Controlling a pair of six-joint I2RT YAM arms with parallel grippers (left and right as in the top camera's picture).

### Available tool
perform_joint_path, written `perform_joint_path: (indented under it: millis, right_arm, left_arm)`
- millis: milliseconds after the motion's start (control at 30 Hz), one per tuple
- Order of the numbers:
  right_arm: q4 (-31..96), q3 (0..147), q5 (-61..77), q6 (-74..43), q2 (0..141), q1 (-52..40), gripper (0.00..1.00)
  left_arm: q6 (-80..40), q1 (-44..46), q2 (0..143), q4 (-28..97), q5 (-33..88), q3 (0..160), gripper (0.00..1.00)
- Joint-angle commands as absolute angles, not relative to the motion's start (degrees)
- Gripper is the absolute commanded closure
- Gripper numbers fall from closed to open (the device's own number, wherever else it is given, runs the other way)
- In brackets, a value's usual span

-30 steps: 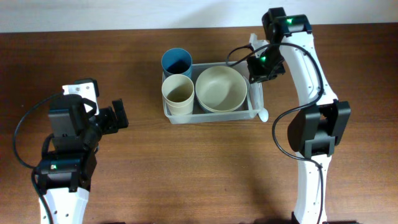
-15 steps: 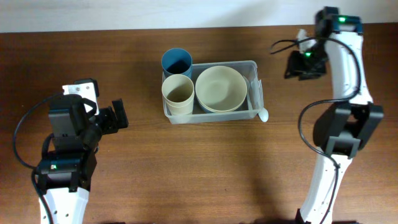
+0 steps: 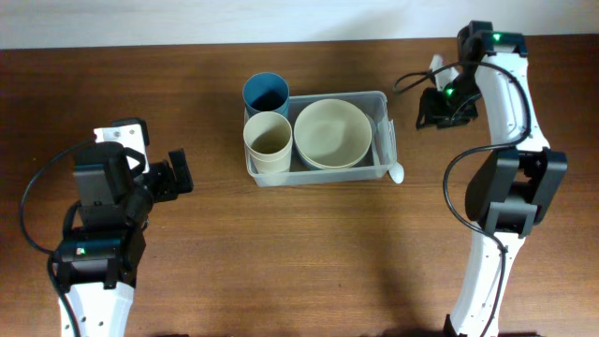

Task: Pack container
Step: 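Lower the fork into the container and open the right gripper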

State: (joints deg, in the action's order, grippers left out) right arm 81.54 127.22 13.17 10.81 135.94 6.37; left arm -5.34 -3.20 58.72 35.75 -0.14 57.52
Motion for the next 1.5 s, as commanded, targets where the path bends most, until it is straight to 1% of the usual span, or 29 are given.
perform_joint_path:
  millis: [0,33,67,100,700,833,1167,1300,1467]
  right_arm:
    - [79.64,123.48,14.11,11.55,135.39,6.33,0.79]
    - [79.15,122.96,15.18,11.55,135.39,6.33,0.88]
    - [78.67,122.52,16.49,11.57,135.39,6.33,0.94]
    - [78.26,122.23,17.58,11.6,135.39,6.33,0.96]
    - [78.13,122.04,27.79,12.08,135.39,6.37,0.96]
    - [78.13,122.04,32.38,13.34,135.44,6.46,0.96]
    - [78.17,121.8,33.74,14.98,137.56,6.57,0.96]
    - [78.13,120.97,40.1,17.63,139.31,7.66,0.96]
    - [77.45,119.81,40.51,18.0,140.16,9.08,0.96]
  left_arm:
    - [-4.23,-3.53,58.81,35.62,0.69,57.14,0.0]
    - [-4.23,-3.53,58.81,35.62,0.69,57.17,0.0]
    - [-4.21,-3.53,58.81,35.62,0.67,57.14,0.0]
    - [-4.21,-3.53,58.81,35.62,0.67,57.17,0.0]
    - [-4.21,-3.53,58.81,35.62,0.69,57.17,0.0]
    - [-4.21,-3.53,58.81,35.62,0.67,57.17,0.0]
    - [-4.21,-3.53,58.81,35.62,0.67,57.17,0.0]
    - [-4.21,-3.53,58.81,35.62,0.69,57.17,0.0]
    - [-4.21,-3.53,58.81,35.62,0.67,57.17,0.0]
